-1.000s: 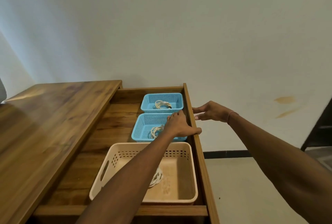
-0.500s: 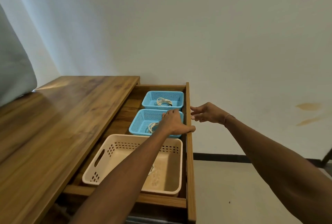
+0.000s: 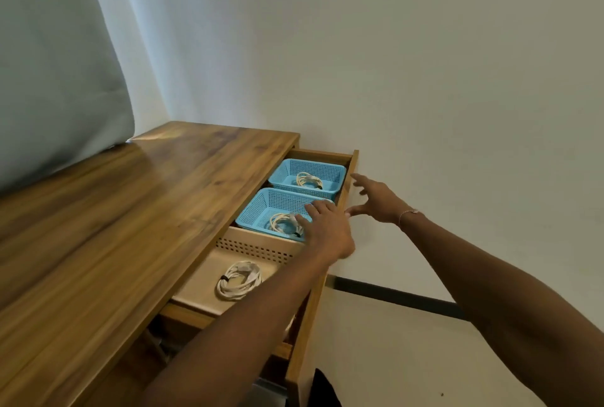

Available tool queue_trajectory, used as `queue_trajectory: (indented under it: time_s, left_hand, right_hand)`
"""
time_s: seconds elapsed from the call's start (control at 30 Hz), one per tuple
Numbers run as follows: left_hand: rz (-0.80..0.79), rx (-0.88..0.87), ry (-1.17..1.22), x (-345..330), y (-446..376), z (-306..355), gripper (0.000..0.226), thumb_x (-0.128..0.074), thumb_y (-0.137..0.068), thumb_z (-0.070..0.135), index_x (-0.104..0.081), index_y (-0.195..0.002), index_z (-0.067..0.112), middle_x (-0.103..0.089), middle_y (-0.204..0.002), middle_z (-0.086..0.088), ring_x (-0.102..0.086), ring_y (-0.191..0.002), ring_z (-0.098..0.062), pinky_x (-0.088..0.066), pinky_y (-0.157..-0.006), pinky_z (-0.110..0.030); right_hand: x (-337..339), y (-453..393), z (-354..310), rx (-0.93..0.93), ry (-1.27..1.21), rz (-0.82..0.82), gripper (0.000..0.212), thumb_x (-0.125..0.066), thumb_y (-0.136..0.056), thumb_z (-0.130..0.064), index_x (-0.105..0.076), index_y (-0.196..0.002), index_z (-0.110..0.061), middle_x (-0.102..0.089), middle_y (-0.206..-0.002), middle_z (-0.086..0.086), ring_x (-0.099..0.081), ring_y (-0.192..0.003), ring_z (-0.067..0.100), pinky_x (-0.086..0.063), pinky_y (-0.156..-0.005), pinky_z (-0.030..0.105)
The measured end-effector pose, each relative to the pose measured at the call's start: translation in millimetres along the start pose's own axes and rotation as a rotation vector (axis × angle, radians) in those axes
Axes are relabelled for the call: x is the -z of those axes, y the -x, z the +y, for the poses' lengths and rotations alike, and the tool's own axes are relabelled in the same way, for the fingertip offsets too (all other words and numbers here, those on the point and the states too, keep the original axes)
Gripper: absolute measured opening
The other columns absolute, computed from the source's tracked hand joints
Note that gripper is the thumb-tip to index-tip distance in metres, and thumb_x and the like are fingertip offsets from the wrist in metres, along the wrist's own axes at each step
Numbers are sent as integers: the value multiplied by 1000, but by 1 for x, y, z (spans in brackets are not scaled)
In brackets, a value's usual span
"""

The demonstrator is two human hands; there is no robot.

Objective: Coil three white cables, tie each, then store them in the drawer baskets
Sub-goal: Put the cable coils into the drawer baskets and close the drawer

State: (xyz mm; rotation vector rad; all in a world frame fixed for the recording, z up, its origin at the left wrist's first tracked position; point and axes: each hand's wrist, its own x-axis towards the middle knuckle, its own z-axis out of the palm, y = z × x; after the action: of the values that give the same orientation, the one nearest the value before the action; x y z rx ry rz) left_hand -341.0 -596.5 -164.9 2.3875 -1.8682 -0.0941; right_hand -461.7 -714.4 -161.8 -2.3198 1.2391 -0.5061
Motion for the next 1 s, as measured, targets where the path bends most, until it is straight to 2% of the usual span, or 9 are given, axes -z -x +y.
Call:
queue_trajectory:
  time_s: [0.07,0.13,0.23,0.3,0.4,0.53,0.63,0.8,1.0]
  left_hand:
    - [-16,65,-138,-9,9,9,105,-67,-90,37,3,-157,-4,-1,-164,-32,-1,-151,-51,-8,-115,-74]
    - [11,86,-269,-19,15,10,106,-62,-94,42,8,-155,-7,6,-162,-35,4,-150,-55,-5,-113,-76]
    - [92,70,-447,-31,13,2,106,-59,-97,47,10,-153,-12,5,-161,-39,4,-149,-55,-6,-117,-71]
    - [150,79,-525,-31,10,-6,105,-58,-98,46,9,-152,-13,3,-160,-41,1,-149,-55,-6,-119,-68]
    - [173,132,-548,-28,3,-15,104,-57,-98,49,7,-154,-12,1,-160,-40,-1,-150,-55,-6,-119,-67]
    - [207,205,-528,-22,-4,-33,103,-51,-99,55,8,-153,-10,1,-161,-38,0,-149,-55,-4,-119,-68]
    - [222,212,-559,-15,-4,-47,101,-48,-100,57,7,-154,-10,1,-162,-37,1,-150,-54,-5,-120,-67]
    - [235,263,-556,-11,-13,-70,100,-31,-100,66,6,-155,-9,1,-163,-35,1,-151,-52,-2,-121,-65]
    - [202,310,-531,-9,-24,-92,119,-42,-88,80,3,-156,-7,1,-163,-36,1,-150,-54,-3,-121,-66]
  right_hand:
    - [4,-21,-7,97,215,-29,122,-88,-69,-48,-13,-161,-21,-30,-162,13,-38,-142,34,-38,-113,45]
    - [2,-42,-21,216,432,-86,135,-90,-65,-51,-1,-162,-22,-16,-167,12,-26,-148,36,-33,-118,49]
    - [-12,-69,-44,448,707,-178,156,-95,-52,-53,17,-158,-27,1,-168,14,-7,-155,35,-18,-124,54]
    - [-16,-82,-54,544,808,-209,161,-95,-50,-55,27,-153,-34,8,-168,13,1,-155,34,-9,-124,56]
    - [-12,-93,-63,561,805,-236,166,-93,-46,-62,38,-146,-40,15,-167,13,7,-155,35,-3,-123,56]
    - [-20,-110,-78,674,847,-279,164,-91,-45,-67,29,-152,-36,13,-168,13,7,-155,37,-12,-123,62]
    - [-26,-118,-88,720,844,-292,162,-88,-46,-71,30,-152,-37,14,-168,10,7,-155,35,-10,-123,61]
    - [-40,-132,-102,799,811,-298,160,-85,-47,-75,29,-153,-35,15,-168,8,6,-155,32,-10,-123,62]
    - [-57,-147,-114,874,754,-335,160,-79,-44,-84,32,-150,-39,18,-168,7,10,-155,33,-3,-123,60]
